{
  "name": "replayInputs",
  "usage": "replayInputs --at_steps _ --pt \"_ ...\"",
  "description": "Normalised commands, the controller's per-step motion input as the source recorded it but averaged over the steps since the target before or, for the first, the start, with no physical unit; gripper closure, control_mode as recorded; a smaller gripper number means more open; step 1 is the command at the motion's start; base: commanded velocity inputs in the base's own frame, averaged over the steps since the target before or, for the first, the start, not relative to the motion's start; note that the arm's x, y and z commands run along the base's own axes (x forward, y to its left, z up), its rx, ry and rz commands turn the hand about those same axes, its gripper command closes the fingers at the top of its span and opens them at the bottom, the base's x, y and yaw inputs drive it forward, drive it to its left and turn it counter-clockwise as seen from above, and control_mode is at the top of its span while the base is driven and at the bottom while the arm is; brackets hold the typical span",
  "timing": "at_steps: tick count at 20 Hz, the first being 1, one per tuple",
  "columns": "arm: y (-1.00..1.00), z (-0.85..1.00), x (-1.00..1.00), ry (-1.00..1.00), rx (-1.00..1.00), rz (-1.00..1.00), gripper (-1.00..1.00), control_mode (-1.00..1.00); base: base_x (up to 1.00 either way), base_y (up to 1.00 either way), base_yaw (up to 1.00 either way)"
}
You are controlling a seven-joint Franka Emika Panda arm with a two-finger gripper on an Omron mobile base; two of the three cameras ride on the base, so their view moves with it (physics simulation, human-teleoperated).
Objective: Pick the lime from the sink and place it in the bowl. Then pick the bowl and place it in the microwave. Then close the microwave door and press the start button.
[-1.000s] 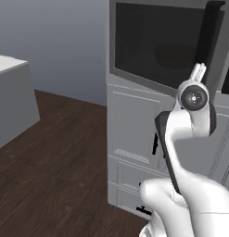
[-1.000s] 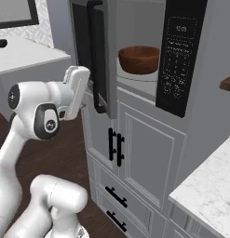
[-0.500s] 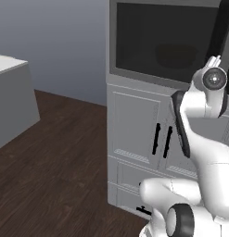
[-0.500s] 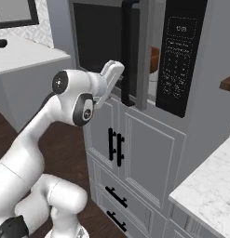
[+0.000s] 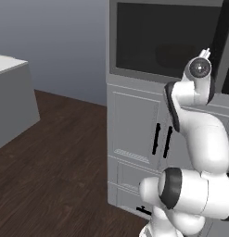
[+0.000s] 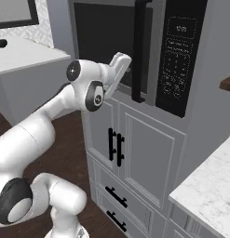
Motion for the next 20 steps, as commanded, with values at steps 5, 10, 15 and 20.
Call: replayInputs --at_steps 5,10,15,20 --pt "-0.16 0.0 0.67 0.0 0.0 -0.04 -1.0 -1.0 0.0 0.0 0.0" --pt "-0.13 -0.05 0.8 0.0 0.0 -0.02 -1.0 -1.0 0.0 0.0 0.0" --pt "0.0 -0.31 0.84 0.05 0.0 0.0 -1.0 -1.0 0.0 0.0 0.0" --pt "0.21 -0.21 0.51 0.02 -0.03 0.0 -1.0 -1.0 0.0 0.0 0.0"
